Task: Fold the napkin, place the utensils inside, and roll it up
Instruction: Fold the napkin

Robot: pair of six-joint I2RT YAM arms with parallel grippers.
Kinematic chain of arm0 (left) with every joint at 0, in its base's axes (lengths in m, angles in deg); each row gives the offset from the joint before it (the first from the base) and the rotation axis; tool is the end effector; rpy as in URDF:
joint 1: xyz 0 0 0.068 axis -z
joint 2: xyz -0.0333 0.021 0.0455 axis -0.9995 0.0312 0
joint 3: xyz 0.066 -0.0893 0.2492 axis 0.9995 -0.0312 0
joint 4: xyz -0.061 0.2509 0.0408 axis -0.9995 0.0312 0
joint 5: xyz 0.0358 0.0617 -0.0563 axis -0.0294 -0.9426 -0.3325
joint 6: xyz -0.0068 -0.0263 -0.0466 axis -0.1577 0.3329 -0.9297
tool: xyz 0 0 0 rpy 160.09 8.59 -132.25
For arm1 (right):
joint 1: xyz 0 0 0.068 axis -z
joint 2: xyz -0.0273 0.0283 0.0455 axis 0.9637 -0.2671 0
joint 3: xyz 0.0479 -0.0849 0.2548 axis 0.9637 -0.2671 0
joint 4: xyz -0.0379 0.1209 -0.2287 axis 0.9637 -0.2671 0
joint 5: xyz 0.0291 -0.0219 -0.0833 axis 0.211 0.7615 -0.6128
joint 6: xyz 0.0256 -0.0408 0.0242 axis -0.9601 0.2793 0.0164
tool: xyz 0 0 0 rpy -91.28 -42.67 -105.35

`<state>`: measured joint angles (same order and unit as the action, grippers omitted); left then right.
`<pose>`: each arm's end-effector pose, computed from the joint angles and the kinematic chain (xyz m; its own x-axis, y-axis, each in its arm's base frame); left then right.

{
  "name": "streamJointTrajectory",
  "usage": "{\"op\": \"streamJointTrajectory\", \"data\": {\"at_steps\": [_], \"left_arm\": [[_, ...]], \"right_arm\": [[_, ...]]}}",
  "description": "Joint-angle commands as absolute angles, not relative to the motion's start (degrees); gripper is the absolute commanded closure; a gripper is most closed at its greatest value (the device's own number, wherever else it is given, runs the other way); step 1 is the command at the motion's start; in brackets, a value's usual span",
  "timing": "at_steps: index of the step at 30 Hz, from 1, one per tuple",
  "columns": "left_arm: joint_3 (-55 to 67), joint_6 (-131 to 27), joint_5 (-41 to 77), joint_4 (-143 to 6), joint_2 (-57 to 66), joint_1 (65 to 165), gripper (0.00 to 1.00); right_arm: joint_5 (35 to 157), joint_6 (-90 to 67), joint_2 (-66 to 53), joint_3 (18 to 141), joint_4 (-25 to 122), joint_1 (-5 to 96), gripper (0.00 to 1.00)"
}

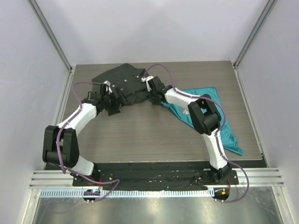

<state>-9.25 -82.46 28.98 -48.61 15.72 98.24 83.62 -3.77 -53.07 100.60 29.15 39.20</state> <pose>0.3129 -0.0672 0.2303 -0.7938 -0.4991 -0.3475 -0.1920 0.7478 -0.6355 0.4029 0.2814 0.1607 -0.6248 -0.4662 -0.6263 -0.5415 0.8367 -0.0826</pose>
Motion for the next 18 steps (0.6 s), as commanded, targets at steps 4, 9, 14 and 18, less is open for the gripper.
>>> {"op": "streamJointTrajectory", "data": {"at_steps": [4, 9, 14, 18], "left_arm": [[-16.3, -83.8, 22.9, -51.3, 7.6, 98.0, 0.09], [-21.3, -84.9, 19.1, -50.8, 3.0, 98.0, 0.09], [-26.2, -87.1, 15.7, -50.5, -2.3, 98.0, 0.09], [-29.7, -88.3, 14.2, -50.3, -6.2, 98.1, 0.10]], "right_arm": [[90.2, -8.5, -48.3, 92.2, 28.2, 32.2, 0.99], [91.1, -10.9, -45.7, 86.3, 30.3, 27.8, 0.99], [92.2, -13.9, -44.6, 83.5, 34.0, 23.5, 0.99], [92.7, -16.5, -44.9, 84.6, 36.1, 20.8, 0.99]]}}
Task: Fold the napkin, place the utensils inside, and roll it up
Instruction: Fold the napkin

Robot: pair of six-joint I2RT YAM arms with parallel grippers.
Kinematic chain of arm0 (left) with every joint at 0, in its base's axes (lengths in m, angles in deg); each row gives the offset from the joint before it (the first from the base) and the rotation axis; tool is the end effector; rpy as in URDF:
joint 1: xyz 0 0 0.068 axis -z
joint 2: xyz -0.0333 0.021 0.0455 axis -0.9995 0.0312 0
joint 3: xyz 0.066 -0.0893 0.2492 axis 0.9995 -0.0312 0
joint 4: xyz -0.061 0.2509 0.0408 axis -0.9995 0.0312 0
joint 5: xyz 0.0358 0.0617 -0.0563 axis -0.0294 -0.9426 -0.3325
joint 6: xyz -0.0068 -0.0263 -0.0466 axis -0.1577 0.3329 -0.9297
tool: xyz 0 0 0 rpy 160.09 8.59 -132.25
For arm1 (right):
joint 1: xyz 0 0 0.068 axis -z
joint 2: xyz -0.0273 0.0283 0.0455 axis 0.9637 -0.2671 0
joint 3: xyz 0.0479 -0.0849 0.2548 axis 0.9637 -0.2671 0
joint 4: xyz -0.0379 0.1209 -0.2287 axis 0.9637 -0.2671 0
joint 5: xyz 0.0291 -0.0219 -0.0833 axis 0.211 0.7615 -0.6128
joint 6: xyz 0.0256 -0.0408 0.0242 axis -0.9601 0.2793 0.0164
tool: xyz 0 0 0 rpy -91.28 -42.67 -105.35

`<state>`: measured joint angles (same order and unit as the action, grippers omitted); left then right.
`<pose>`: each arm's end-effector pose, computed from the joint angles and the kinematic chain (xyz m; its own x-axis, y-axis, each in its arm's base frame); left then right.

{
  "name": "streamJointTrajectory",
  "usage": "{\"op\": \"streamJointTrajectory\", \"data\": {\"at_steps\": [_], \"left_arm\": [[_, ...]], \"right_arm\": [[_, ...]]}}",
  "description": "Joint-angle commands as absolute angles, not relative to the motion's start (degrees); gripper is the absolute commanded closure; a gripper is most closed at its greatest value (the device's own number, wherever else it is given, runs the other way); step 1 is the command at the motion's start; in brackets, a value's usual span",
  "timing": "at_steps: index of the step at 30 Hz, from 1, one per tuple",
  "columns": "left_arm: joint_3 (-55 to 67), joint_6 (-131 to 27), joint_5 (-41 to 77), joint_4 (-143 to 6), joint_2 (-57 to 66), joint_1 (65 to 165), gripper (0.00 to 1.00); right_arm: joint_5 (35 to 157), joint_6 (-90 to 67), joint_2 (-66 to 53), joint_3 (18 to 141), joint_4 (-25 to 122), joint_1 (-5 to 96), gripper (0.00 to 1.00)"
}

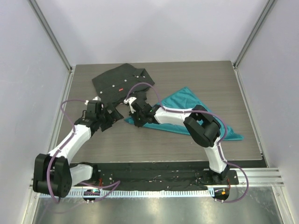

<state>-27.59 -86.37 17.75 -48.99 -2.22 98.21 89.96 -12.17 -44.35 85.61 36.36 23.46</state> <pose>0.2356 -0.0465 0.2095 -0.6929 -0.5981 -0.4026 -0.3298 0.7595 -0.5607 0.2822 0.3502 0.1581 -0.5786 -0.5139 -0.6333 -0.7180 0.6893 0.0965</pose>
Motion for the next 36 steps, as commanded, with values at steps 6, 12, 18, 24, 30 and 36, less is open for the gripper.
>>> {"op": "streamJointTrajectory", "data": {"at_steps": [6, 12, 18, 24, 30, 36], "left_arm": [[-33.5, -90.6, 12.2, -49.3, -9.0, 98.0, 0.15], [-36.5, -91.5, 13.8, -51.5, -11.9, 98.1, 0.19], [-40.0, -92.4, 14.3, -51.3, -13.8, 98.0, 0.20], [-41.8, -92.2, 16.2, -55.2, -13.1, 98.0, 0.22], [-42.2, -93.1, 19.6, -60.3, -8.8, 98.0, 0.25], [-42.4, -93.0, 19.7, -63.0, -5.9, 98.0, 0.30]], "right_arm": [[93.4, -21.1, -45.0, 86.3, 39.2, 19.0, 0.99], [92.5, -22.7, -43.7, 87.2, 39.8, 19.0, 0.69], [92.0, -23.9, -41.3, 88.2, 41.0, 19.1, 0.45], [93.1, -24.5, -36.7, 86.8, 41.1, 19.3, 0.41], [91.7, -26.3, -30.6, 81.1, 39.9, 21.9, 0.40], [91.4, -28.3, -24.7, 75.2, 39.7, 27.3, 0.40]]}}
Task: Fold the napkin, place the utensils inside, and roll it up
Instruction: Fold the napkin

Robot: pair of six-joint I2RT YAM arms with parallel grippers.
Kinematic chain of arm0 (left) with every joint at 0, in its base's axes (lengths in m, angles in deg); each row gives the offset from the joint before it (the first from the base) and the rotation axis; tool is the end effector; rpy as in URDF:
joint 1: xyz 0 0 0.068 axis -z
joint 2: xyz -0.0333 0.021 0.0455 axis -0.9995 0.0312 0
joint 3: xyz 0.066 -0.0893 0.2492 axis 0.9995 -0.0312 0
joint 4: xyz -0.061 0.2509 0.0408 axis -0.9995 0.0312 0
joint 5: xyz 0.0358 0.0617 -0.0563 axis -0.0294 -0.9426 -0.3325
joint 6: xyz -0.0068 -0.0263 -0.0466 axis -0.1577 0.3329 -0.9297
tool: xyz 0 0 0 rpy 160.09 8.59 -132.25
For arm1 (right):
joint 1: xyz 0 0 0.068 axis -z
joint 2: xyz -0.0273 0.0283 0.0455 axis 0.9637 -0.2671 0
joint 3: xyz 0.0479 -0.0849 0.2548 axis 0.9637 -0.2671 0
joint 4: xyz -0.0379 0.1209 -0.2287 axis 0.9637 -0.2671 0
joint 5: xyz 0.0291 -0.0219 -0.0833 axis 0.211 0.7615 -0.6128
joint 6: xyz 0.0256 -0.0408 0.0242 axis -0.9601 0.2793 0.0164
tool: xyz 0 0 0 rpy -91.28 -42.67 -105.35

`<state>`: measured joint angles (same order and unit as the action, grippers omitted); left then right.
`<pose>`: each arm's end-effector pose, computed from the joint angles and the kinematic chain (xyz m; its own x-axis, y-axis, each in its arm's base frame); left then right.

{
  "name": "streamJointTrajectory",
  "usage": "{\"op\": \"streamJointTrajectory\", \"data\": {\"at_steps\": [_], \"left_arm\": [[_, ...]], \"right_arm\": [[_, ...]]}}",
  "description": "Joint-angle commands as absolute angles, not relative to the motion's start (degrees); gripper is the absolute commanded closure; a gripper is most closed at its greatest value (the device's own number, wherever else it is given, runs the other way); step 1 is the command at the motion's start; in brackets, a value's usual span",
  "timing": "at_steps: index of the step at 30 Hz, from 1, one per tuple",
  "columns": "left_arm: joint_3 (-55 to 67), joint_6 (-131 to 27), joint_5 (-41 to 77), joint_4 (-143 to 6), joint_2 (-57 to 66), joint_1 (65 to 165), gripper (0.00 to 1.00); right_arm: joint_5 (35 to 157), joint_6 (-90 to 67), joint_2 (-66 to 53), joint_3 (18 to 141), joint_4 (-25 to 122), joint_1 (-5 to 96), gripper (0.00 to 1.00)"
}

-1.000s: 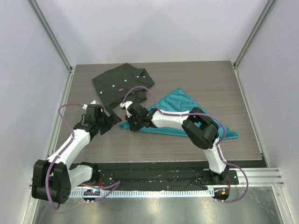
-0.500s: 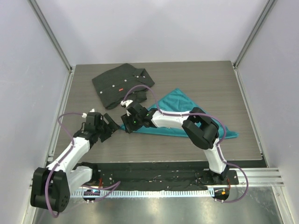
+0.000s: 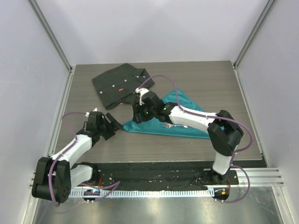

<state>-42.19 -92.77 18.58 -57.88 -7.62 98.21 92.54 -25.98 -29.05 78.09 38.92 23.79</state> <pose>0.1986 -0.0405 0.1611 -0.6609 -0.6757 -0.3265 -0.4026 0.6864 -0.6057 0.2577 0.3187 0.2301 -0.6678 -0.2491 -0.7014 -0.6041 0.7319 0.3153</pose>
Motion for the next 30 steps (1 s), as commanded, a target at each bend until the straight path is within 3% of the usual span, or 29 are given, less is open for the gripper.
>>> {"op": "streamJointTrajectory", "data": {"at_steps": [1, 10, 13, 30], "left_arm": [[-42.3, -93.0, 19.8, -63.2, -5.3, 98.0, 0.30], [-42.2, -92.8, 19.1, -65.0, -1.6, 98.0, 0.40], [-42.0, -93.0, 19.3, -65.0, -0.3, 98.0, 0.48], [-41.1, -91.9, 16.6, -63.1, 4.1, 98.1, 0.60]], "right_arm": [[91.2, -28.5, -24.0, 74.1, 39.7, 28.7, 0.40], [90.7, -29.2, -19.0, 71.6, 39.8, 32.5, 0.40], [90.7, -29.5, -18.8, 71.7, 39.7, 32.8, 0.40], [90.0, -30.4, -15.9, 69.1, 40.9, 34.0, 0.40]]}}
